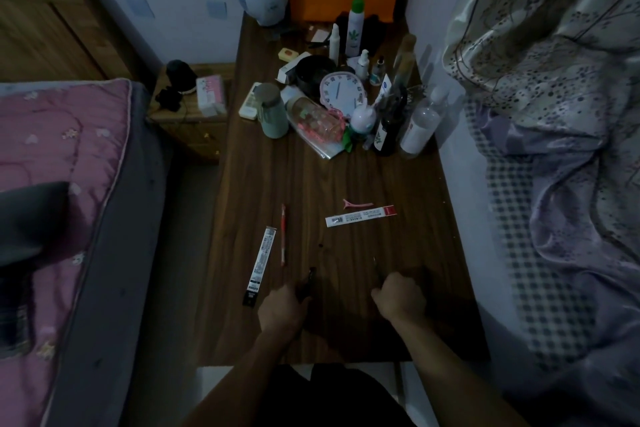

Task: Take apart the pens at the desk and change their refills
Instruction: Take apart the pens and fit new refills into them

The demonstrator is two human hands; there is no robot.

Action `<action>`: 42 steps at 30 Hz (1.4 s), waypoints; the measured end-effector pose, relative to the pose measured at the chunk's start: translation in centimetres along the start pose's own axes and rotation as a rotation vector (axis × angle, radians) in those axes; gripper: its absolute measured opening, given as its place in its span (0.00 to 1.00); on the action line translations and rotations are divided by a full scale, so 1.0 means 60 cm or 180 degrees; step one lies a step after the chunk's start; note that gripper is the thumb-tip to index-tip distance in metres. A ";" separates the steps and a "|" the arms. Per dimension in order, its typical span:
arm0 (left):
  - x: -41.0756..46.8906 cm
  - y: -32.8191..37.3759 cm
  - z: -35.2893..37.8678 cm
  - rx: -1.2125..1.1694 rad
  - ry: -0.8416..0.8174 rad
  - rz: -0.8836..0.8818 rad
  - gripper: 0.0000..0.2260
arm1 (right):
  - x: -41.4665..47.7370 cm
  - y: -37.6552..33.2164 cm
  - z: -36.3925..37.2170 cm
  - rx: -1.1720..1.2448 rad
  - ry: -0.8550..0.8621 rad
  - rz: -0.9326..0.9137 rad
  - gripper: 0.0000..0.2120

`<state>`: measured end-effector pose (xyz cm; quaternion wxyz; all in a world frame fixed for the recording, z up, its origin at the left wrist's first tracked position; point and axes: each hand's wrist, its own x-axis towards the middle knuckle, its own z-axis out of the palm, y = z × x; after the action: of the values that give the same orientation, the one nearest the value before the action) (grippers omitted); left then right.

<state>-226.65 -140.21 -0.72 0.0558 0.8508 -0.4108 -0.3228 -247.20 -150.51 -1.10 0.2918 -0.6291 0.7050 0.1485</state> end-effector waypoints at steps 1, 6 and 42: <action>0.000 -0.002 0.002 -0.0021 -0.0002 -0.0015 0.18 | -0.001 0.002 0.002 0.0091 -0.0084 0.0007 0.14; 0.000 -0.004 0.002 -0.0139 -0.0048 -0.0061 0.20 | -0.008 0.000 0.005 0.0938 -0.0332 -0.0073 0.14; 0.009 0.027 -0.074 -0.2499 0.0014 -0.0306 0.09 | 0.049 -0.185 0.004 0.0862 -0.0361 -0.0959 0.08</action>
<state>-224.81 -142.41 3.08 0.3627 0.7837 -0.2157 -0.4558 -236.46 -154.55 -1.27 0.4318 -0.6731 0.5989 0.0424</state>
